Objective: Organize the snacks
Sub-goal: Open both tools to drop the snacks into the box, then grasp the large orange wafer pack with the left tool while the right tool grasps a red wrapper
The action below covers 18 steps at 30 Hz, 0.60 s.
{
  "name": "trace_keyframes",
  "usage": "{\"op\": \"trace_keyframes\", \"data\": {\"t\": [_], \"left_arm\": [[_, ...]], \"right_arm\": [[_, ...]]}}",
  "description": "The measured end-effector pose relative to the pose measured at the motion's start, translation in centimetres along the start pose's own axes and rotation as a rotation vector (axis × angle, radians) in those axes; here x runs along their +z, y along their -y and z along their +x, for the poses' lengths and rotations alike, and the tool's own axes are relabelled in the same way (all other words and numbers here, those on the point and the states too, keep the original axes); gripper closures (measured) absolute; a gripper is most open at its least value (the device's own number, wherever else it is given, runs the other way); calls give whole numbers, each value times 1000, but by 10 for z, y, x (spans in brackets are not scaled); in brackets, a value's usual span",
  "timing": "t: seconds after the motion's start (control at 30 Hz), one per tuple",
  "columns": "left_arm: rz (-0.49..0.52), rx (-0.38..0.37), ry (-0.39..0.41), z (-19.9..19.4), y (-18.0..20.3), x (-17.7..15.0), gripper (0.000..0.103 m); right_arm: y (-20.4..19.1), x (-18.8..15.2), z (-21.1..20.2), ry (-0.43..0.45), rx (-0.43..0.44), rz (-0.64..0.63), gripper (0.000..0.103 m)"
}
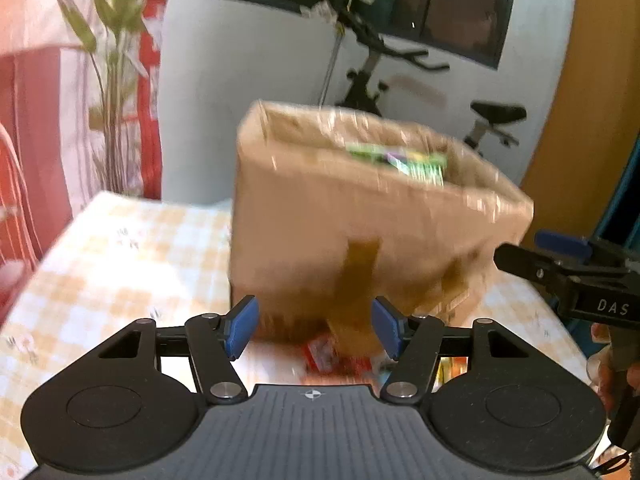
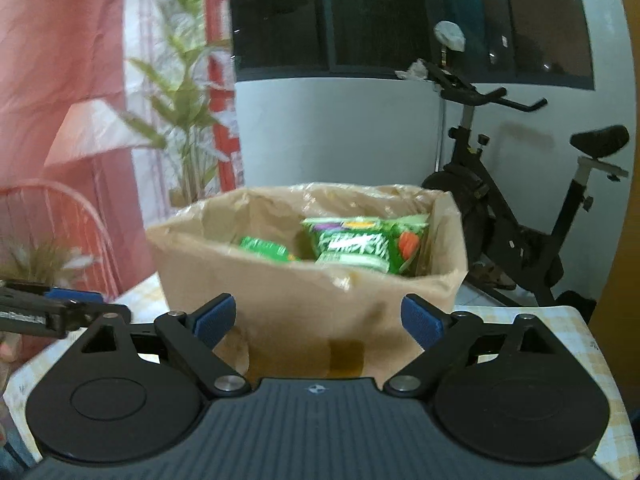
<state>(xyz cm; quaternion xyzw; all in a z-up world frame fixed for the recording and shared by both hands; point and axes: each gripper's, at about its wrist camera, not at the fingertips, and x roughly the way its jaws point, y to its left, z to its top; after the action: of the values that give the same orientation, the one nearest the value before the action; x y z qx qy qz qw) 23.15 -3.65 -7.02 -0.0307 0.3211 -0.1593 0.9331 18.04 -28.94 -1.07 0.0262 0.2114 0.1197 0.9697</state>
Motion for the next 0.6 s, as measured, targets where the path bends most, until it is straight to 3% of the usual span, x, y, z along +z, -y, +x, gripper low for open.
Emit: {"op": "trace_keyframes", "data": {"t": [0.2, 0.37, 0.6], "left_arm": [[87, -17, -100, 29, 15, -28, 35], [89, -51, -199, 54, 20, -51, 33], [134, -26, -251, 81, 26, -67, 28]], "right_arm": [[-5, -30, 0, -52, -3, -11, 10], [2, -51, 2, -105, -20, 44, 10], [10, -72, 0, -155, -43, 70, 11]]}}
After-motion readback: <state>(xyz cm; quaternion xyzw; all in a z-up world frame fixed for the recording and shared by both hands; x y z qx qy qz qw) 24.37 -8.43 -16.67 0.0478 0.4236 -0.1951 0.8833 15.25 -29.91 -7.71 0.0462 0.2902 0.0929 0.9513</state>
